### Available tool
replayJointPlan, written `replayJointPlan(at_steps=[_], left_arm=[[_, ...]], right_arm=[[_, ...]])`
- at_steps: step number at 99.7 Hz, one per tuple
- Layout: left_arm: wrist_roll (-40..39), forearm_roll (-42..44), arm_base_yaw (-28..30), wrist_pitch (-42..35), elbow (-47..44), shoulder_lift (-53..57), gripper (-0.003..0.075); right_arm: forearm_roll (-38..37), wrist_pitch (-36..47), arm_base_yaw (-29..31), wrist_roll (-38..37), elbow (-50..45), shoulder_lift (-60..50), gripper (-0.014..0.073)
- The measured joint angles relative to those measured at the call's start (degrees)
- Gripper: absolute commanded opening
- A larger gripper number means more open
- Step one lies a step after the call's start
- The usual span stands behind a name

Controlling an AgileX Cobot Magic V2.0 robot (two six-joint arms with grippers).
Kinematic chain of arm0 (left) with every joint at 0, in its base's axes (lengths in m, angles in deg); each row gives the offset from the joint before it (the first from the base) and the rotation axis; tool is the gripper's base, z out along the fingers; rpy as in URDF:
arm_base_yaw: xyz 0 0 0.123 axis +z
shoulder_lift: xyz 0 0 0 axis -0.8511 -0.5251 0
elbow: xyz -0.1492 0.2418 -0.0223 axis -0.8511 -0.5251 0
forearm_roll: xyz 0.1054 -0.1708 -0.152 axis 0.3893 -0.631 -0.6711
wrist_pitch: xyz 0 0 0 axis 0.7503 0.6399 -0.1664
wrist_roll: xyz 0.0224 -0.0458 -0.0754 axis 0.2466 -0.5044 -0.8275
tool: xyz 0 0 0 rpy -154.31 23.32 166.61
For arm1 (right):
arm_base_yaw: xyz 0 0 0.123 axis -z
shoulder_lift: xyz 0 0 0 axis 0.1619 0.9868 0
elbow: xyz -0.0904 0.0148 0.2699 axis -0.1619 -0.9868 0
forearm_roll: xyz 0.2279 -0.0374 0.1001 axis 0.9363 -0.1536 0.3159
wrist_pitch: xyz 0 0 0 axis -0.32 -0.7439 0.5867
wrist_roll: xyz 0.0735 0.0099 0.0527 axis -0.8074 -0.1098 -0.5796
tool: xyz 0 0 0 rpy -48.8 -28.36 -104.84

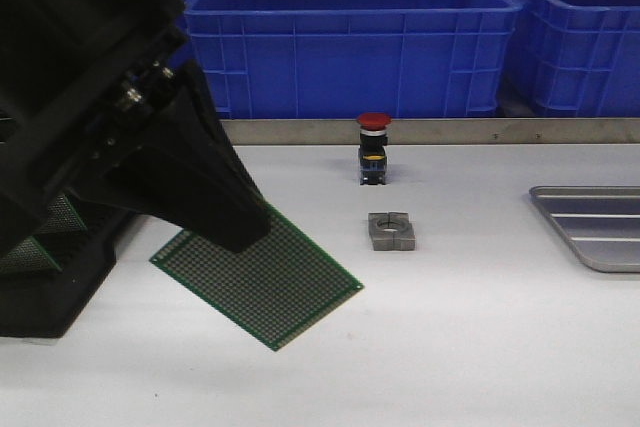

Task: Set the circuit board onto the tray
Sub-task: 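Grasp a green circuit board with the left gripper and lift it out, then bring the board toward the right gripper and grasp its edge with right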

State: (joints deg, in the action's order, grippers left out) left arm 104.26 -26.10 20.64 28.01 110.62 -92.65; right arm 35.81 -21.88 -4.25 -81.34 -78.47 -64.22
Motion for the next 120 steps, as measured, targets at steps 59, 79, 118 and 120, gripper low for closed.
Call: replayJointPlan(at_steps=[59,79,118,120], left_arm=[[0.9,-1.7,-0.3,-0.3,0.8,-0.4,-0.002],[0.9,-1.7,-0.3,-0.3,0.8,-0.4,-0.002],[0.9,-1.7,-0.3,-0.3,0.8,-0.4,-0.002],[0.9,-1.7,-0.3,-0.3,0.8,-0.4,-0.002]], right_arm=[[6.9,-34.6,-0.9,1.2,23.0,19.8,-0.0057],[14.2,-35.5,-8.5,8.0,25.6,29.3,0.0174],[27.5,-31.2,-28.9,29.9,30.8,45.3,0.0482],[28.7,-30.3,-29.7,31.8,30.9,46.1,0.0482]])
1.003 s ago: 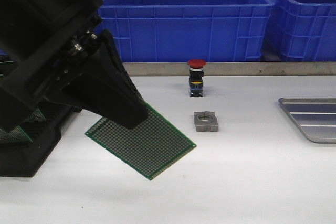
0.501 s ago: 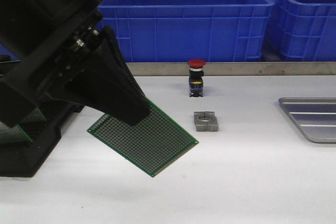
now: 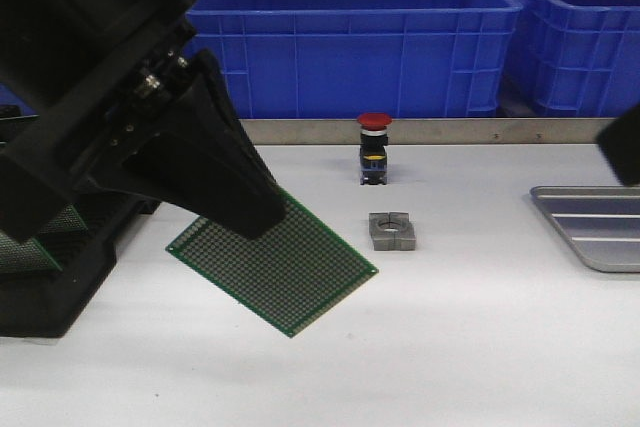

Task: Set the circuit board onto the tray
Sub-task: 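Bring the board toward the right gripper and grasp its edge with right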

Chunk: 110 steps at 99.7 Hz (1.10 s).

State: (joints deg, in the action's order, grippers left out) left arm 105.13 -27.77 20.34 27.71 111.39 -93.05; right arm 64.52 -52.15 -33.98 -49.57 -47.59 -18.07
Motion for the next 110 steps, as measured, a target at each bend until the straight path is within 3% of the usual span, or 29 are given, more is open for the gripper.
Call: replayJointPlan(at_steps=[22,48,60,73,85,104,110], left_arm=[[0.1,-0.9,0.0,0.0,0.0,0.0,-0.002],[0.1,-2.5,0.0,0.0,0.0,0.0,-0.002],[0.1,-2.6,0.0,0.0,0.0,0.0,-0.002],[0.1,-2.8,0.0,0.0,0.0,0.0,-0.002],[0.1,-2.8,0.0,0.0,0.0,0.0,-0.002],[0.2,-2.8,0.0,0.1,0.0,0.0,-0.0019],[0.4,-2.7,0.0,0.2,0.0,0.0,-0.0016]], right_arm=[[17.1,6.9,-6.3,21.8,0.8,10.5,0.0451],[39.8,4.4,-8.4,50.1,5.3,22.9,0.0451],[47.0,0.7,-8.4,58.0,6.8,27.5,0.0451],[49.7,-0.5,-8.5,61.0,7.2,31.6,0.0441],[50.1,-0.8,-8.5,61.6,7.3,34.2,0.0303],[50.3,-1.0,-8.5,62.1,7.3,35.2,-0.0079],[49.7,-1.8,-8.5,63.0,7.3,35.2,-0.0065]])
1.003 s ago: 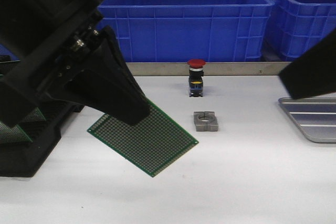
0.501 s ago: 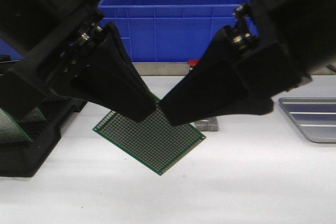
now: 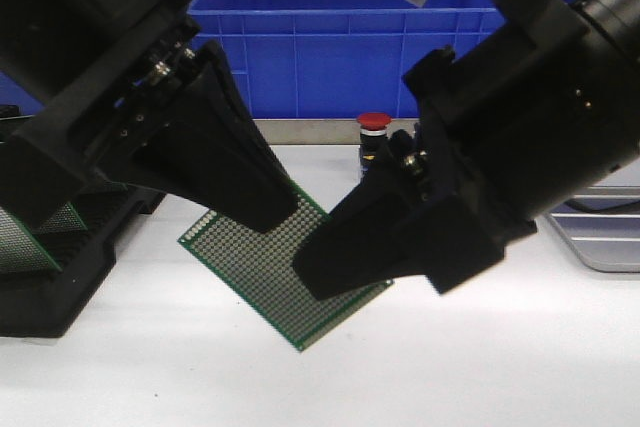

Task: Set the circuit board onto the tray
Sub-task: 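Bring the board toward the right gripper and grasp its edge with right, then release the left gripper and carry the board to the steel tray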

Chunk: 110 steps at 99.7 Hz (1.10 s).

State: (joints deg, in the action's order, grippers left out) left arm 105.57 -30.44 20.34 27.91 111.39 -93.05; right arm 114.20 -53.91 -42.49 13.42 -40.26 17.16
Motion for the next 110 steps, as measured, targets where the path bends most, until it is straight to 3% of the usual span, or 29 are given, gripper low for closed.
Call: replayJointPlan(at_steps=[9,26,33,52,67,97,110], left_arm=[[0.0,0.1,0.0,0.2,0.0,0.0,0.0056],[0.0,0.0,0.0,-0.5,0.1,0.0,0.0449],[0.0,0.2,0.0,-1.1,0.1,0.0,0.0542],[-0.2,2.7,0.3,-5.5,0.1,0.8,0.0554],[-0.3,2.7,1.9,-8.1,0.1,3.1,0.0554],[-0.4,2.7,2.9,-8.3,0.1,3.6,0.0554],[-0.4,2.7,2.9,-8.3,0.1,3.6,0.0554]], right_arm=[[-0.6,-0.5,0.0,0.4,0.0,0.0,-0.0069],[0.4,-0.8,-0.1,-0.2,0.0,0.0,-0.0069],[0.5,-0.4,0.1,-0.5,0.0,0.0,-0.0069],[0.7,-0.5,5.8,-4.3,0.0,0.0,-0.0069],[1.3,-0.5,15.5,-6.5,0.0,0.0,-0.0069],[9.5,5.4,37.0,-6.7,0.0,1.3,-0.0069],[11.2,6.4,42.9,-6.7,0.5,4.7,-0.0069]])
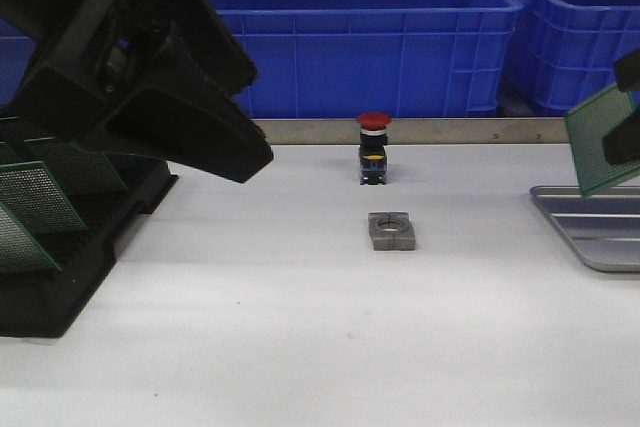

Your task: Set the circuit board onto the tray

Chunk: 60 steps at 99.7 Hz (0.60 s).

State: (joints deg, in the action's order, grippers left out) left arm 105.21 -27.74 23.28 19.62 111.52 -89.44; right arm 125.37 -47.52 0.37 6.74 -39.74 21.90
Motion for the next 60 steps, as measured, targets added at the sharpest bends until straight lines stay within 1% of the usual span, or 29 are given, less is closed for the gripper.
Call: replayJointPlan(at_steps=[8,23,28,30,35,37,38,39,40,42,43,44,45,46,47,49,50,52,54,57,60], left_arm=[[0.0,0.0,0.0,0.0,0.0,0.0,0.0554],[0.0,0.0,0.0,0.0,0.0,0.0,0.0554],[0.0,0.0,0.0,0.0,0.0,0.0,0.0554],[0.0,0.0,0.0,0.0,0.0,0.0,0.0554],[0.0,0.0,0.0,0.0,0.0,0.0,0.0554],[0.0,0.0,0.0,0.0,0.0,0.0,0.0554],[0.0,0.0,0.0,0.0,0.0,0.0,0.0554],[0.0,0.0,0.0,0.0,0.0,0.0,0.0554],[0.0,0.0,0.0,0.0,0.0,0.0,0.0554],[0.0,0.0,0.0,0.0,0.0,0.0,0.0554],[0.0,0.0,0.0,0.0,0.0,0.0,0.0554],[0.0,0.0,0.0,0.0,0.0,0.0,0.0554],[0.0,0.0,0.0,0.0,0.0,0.0,0.0554],[0.0,0.0,0.0,0.0,0.0,0.0,0.0554],[0.0,0.0,0.0,0.0,0.0,0.0,0.0554],[0.0,0.0,0.0,0.0,0.0,0.0,0.0554],[0.0,0.0,0.0,0.0,0.0,0.0,0.0554],[0.0,0.0,0.0,0.0,0.0,0.0,0.0554],[0.0,0.0,0.0,0.0,0.0,0.0,0.0554],[0.0,0.0,0.1,0.0,0.0,0.0,0.0554],[0.0,0.0,0.2,0.0,0.0,0.1,0.0554]], right_arm=[[0.5,0.3,1.7,0.0,1.5,3.1,-0.0069],[1.1,2.1,2.1,-0.1,5.1,9.3,-0.0069],[1.1,2.7,2.1,-0.1,6.1,11.1,-0.0054],[1.2,2.8,2.1,-0.1,6.5,11.8,-0.0034],[1.2,2.9,2.1,-0.1,7.0,13.2,0.0048],[1.2,2.9,2.1,-0.1,7.2,13.7,0.0099],[1.2,2.9,2.1,-0.1,7.3,13.8,0.0139],[1.2,3.0,2.1,-0.1,7.3,13.9,0.016],[1.3,3.0,2.1,-0.1,7.3,14.1,0.0204],[1.3,3.0,2.1,-0.1,7.4,14.2,0.0251],[1.3,3.0,2.1,-0.1,7.4,14.4,0.03],[1.3,3.0,2.1,-0.1,7.4,14.3,0.0324],[1.3,3.0,2.1,-0.1,7.5,14.4,0.0372],[1.3,3.0,2.1,-0.1,7.5,14.4,0.0396],[1.3,3.0,2.1,-0.1,7.5,14.4,0.0442],[1.3,3.0,2.1,-0.1,7.5,14.5,0.0484],[1.3,3.0,2.1,-0.1,7.5,14.5,0.0523],[1.3,3.0,2.1,-0.1,7.5,14.5,0.0572],[1.2,3.0,2.1,-0.1,7.5,14.5,0.0611],[1.0,3.0,2.1,-0.1,7.5,14.5,0.0647],[0.9,3.1,2.1,-0.1,7.5,14.5,0.0664]])
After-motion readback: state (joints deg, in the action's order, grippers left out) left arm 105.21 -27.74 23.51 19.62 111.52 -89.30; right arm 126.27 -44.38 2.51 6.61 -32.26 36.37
